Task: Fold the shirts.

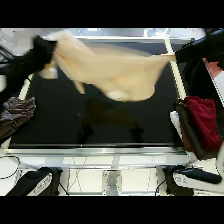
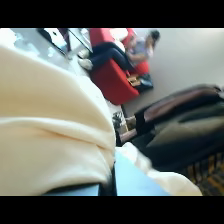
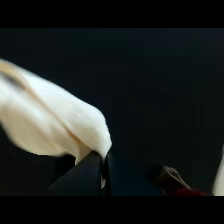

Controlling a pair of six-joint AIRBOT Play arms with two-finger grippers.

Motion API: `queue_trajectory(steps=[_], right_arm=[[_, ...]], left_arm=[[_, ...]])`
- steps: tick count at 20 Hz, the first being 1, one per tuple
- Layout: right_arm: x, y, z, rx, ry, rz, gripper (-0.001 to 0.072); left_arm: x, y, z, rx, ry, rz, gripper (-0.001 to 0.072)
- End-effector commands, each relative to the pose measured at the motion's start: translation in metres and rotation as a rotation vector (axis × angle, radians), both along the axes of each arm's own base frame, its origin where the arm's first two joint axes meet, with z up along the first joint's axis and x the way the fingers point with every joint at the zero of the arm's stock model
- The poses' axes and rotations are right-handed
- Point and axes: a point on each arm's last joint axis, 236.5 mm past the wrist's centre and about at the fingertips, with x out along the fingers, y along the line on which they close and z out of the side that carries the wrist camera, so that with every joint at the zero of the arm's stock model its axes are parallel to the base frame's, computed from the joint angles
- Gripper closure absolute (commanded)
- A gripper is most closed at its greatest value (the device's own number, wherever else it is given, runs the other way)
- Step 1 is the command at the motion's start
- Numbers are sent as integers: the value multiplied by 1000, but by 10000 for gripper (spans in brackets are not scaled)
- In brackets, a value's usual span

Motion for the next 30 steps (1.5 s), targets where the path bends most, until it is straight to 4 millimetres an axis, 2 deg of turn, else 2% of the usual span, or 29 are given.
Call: queue_trajectory(steps=[1,2,3,4,5,7,9,10,12,14,15,16,17,18,19,20,22,23,25,27,28,29,30], right_arm=[[-56,2,99,100,-313,2,697],[-57,11,119,141,-392,30,697],[-52,18,130,173,-436,47,698],[-41,21,128,180,-437,49,699],[-27,25,117,186,-407,49,699],[15,49,77,237,-292,80,699],[66,79,29,317,-193,115,699],[95,89,4,351,-162,113,698],[156,100,-46,415,-144,63,697],[209,111,-88,547,-154,-16,694],[229,119,-106,615,-158,-46,691],[243,126,-122,672,-160,-69,639],[254,133,-138,718,-154,-88,461],[260,137,-149,742,-146,-100,294],[262,138,-157,739,-136,-104,281],[262,134,-159,727,-134,-106,281],[256,115,-144,710,-129,-111,281],[249,101,-134,695,-117,-113,282],[222,63,-112,617,-75,-118,282],[187,18,-91,511,-39,-148,282],[169,-4,-81,469,-34,-174,282],[149,-23,-74,435,-21,-204,282],[129,-35,-74,416,8,-224,283]], left_arm=[[-66,15,27,228,-104,1,699],[-73,5,23,234,-88,-42,699],[-75,-2,16,245,-68,-75,699],[-71,-9,5,258,-39,-103,699],[-65,-15,-7,263,-5,-131,699],[-46,-33,-40,252,92,-195,698],[-18,-52,-93,264,220,-255,698],[-1,-57,-129,288,298,-269,699],[32,-46,-208,283,503,-234,698],[53,-32,-282,185,715,-190,697],[58,-29,-309,144,781,-183,686],[65,-24,-332,94,834,-167,651],[74,-18,-345,50,851,-142,501],[85,-12,-347,8,831,-117,385],[100,-2,-335,-45,768,-87,375],[116,10,-314,-99,684,-59,353],[145,45,-240,-225,458,-22,342],[150,67,-195,-258,323,-9,342],[138,111,-120,-183,79,20,342],[107,147,-80,15,-55,57,340],[91,157,-75,148,-71,60,331],[74,163,-83,298,-45,43,288],[58,166,-101,451,9,8,238]])
